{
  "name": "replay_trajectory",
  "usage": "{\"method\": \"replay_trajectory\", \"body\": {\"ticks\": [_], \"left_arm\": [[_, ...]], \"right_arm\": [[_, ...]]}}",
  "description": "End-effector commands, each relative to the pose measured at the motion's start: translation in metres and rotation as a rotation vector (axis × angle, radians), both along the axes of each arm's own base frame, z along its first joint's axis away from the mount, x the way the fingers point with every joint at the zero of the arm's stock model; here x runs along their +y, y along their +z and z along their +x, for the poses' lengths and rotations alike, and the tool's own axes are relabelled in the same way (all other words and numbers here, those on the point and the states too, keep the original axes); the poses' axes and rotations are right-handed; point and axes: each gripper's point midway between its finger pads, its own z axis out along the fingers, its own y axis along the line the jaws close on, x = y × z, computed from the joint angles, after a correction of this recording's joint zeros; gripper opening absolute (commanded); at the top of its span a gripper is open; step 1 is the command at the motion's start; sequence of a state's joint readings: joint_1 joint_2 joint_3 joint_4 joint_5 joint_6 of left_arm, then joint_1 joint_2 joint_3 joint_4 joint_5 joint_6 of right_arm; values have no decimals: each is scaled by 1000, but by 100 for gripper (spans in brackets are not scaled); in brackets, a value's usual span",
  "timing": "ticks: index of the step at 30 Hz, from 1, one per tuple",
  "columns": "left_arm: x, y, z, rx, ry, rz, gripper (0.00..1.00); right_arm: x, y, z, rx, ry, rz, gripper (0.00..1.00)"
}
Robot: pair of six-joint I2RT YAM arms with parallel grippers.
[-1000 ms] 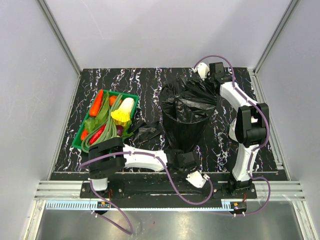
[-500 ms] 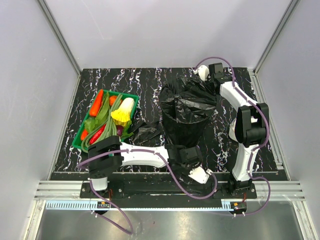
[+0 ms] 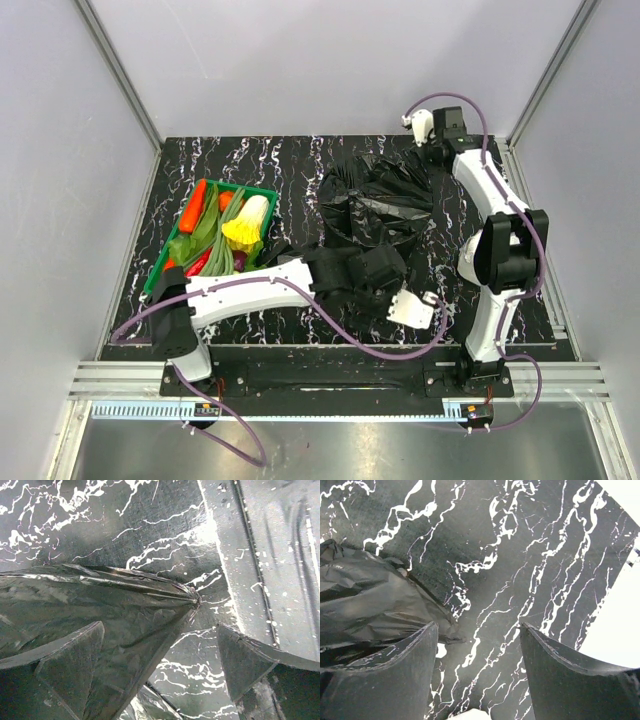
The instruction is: Put the trash bags into the trash bin
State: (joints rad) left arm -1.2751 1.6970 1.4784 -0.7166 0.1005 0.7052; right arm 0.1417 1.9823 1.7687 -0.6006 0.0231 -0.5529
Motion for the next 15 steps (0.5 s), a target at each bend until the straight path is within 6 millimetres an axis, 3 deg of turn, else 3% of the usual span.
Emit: {"method": "replay_trajectory", "body": {"ticks": [1,8,11,15], "left_arm": [[12,56,-18,126,-17,-70,99],[37,183,13,268,88,-360,99],[50,221,39,200,160,-446,99],[60,252,65,161,214,-532,98]], "right_arm": [[-6,64,-6,-91,-27,91,73],[-22,116,-16,-173,-69,149,74],[-22,137,-24,-197,-69,157,74],[-20,151,-33,-211,-72,183,73]]}}
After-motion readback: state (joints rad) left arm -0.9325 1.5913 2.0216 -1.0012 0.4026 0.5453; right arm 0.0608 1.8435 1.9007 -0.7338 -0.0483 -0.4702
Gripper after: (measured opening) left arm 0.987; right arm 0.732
